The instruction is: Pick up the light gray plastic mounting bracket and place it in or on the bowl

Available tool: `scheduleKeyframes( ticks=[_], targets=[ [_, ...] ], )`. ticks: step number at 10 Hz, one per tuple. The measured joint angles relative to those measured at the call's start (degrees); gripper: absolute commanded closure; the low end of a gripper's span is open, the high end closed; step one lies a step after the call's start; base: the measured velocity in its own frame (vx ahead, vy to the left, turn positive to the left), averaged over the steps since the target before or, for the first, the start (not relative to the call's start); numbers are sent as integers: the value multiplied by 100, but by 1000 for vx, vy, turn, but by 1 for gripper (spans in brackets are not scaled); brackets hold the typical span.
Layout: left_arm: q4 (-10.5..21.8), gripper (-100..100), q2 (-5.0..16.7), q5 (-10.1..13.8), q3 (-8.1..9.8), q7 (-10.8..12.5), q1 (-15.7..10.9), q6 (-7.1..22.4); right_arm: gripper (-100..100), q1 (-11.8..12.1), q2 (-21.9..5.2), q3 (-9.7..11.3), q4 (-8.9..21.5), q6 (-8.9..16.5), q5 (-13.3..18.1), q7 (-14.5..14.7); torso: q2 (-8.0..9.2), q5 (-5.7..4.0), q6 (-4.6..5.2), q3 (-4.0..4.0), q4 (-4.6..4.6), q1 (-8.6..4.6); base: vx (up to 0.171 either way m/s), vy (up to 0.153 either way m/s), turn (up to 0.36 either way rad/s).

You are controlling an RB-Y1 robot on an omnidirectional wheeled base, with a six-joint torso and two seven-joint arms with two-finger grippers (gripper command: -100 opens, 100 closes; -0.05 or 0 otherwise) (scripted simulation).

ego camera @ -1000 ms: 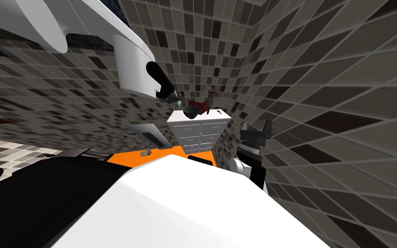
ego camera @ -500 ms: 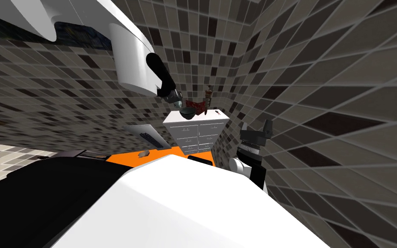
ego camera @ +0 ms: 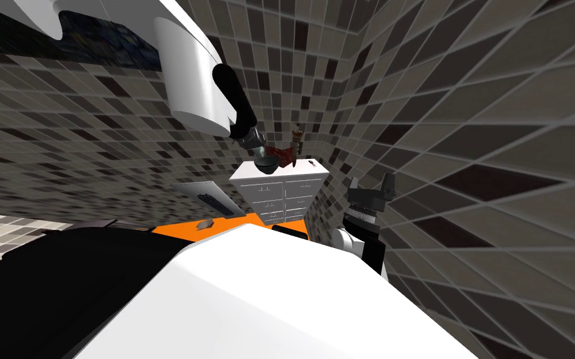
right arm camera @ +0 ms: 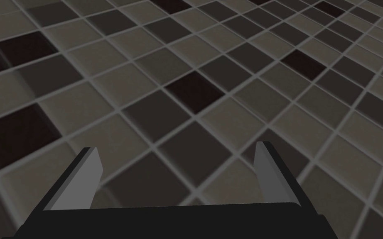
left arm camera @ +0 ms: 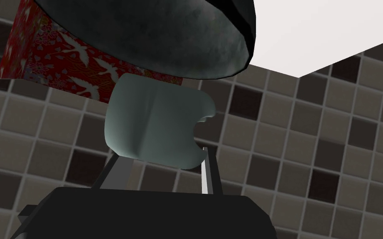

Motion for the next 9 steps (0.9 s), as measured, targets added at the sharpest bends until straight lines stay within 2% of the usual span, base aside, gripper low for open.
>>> scheduleKeyframes(
  ticks=[3, 4, 8, 9],
  targets=[
    [54, 100, 182, 353, -15, -264, -53, -99, 0, 0, 0, 0, 0, 0, 0, 0, 5, 4, -1, 4, 3, 8, 25, -31, -9],
    [55, -100, 188, 365, -15, -283, -55, -108, 0, 0, 0, 0, 0, 0, 0, 0, 10, 6, -3, 7, 4, 18, 0, 0, 0],
    [54, -100, 188, 363, -14, -282, -55, -108, 0, 0, 0, 0, 0, 0, 0, 0, 19, 10, -4, 12, 7, 30, 0, 0, 0],
    [54, 0, 188, 363, -14, -282, -55, -108, 0, 0, 0, 0, 0, 0, 0, 0, 19, 10, -4, 13, 7, 31, 0, 0, 0]
  ],
)
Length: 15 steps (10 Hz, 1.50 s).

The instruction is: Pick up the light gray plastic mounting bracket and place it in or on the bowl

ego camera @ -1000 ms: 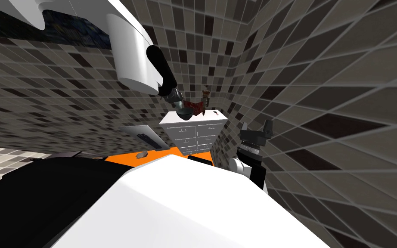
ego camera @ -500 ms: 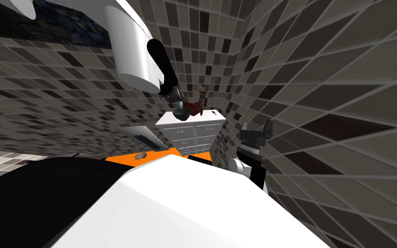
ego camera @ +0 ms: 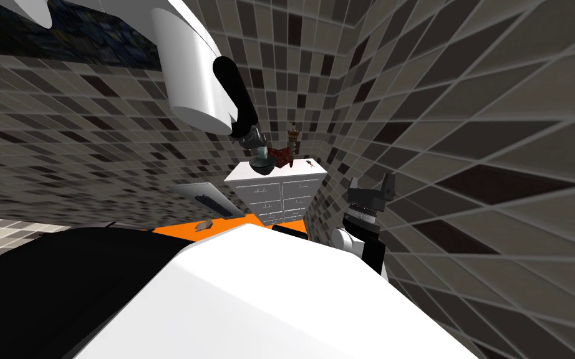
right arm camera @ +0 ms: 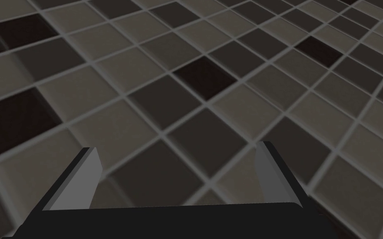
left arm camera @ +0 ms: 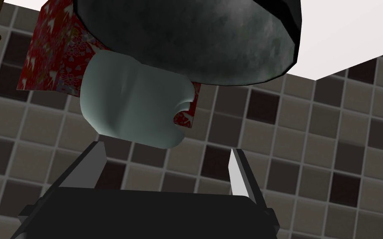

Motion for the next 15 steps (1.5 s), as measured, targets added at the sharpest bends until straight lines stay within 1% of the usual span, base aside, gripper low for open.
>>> scheduleKeyframes(
  ticks=[1, 2, 4, 6, 9, 12, 13, 15],
  targets=[
    [0, -100, 0, 0, 0, 0, 0, 0, 0, 0, 0, 0, 0, 0, 0, 0, 0, 0, 0, 0, 0, 0, -2, 1, -25],
    [43, -100, -13, 59, -1, -63, -16, 28, 0, 0, 0, 0, 0, 0, 0, 0, 1, 0, 0, 1, 0, 0, -4, 3, -44],
    [191, -100, -57, 307, 11, -353, -94, 166, 0, 0, 0, 0, 0, 0, 0, 0, 3, 0, 0, 2, 1, 2, -5, 5, -34],
    [398, -100, -139, 571, -1, -704, -155, 314, 0, 0, 0, 0, 0, 0, 0, 0, 3, 1, 0, 2, 1, 3, -5, 5, -44],
    [608, -100, -196, 887, 10, -1103, -236, 489, 0, 0, 0, 0, 0, 0, 0, 0, 3, 1, 0, 2, 1, 2, -3, 2, -18],
    [860, -100, -284, 1254, 23, -1583, -338, 700, 0, 0, 0, 0, 0, 0, 0, 0, 3, 1, 0, 2, 1, 2, -3, 2, -27],
    [868, 0, -287, 1268, 22, -1619, -344, 716, 0, 0, 0, 0, 0, 0, 0, 0, 2, 1, 0, 1, 0, 2, 0, 0, 0],
    [868, 0, -287, 1266, 23, -1615, -343, 715, 0, 0, 0, 0, 0, 0, 0, 0, 1, 0, 0, 0, 0, 0, 0, 0, 0]
  ],
)
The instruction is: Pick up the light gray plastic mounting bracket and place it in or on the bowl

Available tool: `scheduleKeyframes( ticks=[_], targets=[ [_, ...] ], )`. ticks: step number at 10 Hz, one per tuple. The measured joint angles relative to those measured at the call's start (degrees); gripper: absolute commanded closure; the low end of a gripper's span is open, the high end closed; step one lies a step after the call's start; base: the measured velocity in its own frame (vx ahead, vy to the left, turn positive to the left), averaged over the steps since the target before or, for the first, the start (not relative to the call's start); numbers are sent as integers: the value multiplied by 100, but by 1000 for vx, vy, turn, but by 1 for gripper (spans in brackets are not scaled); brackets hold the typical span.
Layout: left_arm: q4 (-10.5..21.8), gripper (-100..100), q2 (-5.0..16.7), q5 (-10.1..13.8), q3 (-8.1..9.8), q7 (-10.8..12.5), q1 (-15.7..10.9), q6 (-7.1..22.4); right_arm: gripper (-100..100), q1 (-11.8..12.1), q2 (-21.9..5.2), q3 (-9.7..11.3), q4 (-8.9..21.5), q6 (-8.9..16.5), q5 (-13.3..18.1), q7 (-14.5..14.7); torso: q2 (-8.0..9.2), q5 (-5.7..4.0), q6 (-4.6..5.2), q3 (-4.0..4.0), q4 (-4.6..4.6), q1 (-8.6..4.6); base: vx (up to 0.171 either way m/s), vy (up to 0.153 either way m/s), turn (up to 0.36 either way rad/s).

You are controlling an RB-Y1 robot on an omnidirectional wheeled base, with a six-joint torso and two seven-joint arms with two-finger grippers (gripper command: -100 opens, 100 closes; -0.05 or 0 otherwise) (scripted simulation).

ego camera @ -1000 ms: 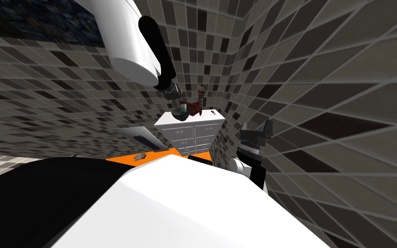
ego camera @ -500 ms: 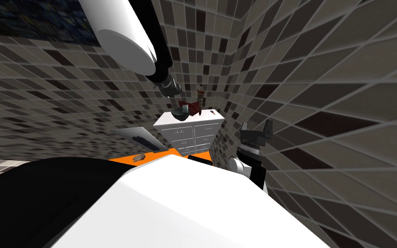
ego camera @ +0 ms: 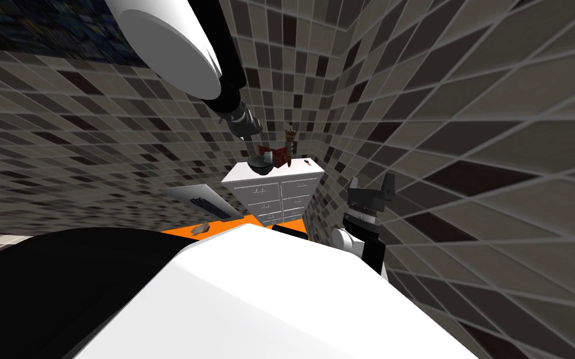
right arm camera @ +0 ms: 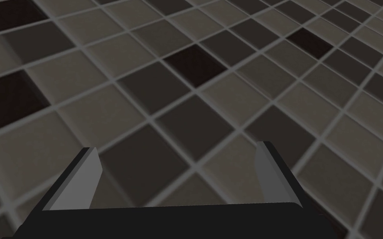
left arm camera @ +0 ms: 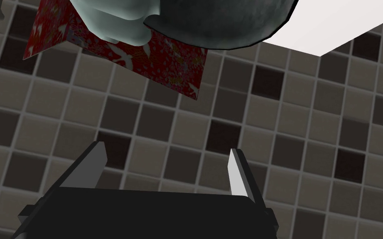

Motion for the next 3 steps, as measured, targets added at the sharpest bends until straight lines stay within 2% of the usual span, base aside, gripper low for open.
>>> scheduleKeyframes(
  ticks=[3],
  targets=[
    [0, 0, 0, 0, 0, 0, 0, 0, 0, 0, 0, 0, 0, 0, 0, 0, 0, 0, 0, 0, 0, 0, 0, 0, 0]
  ],
)
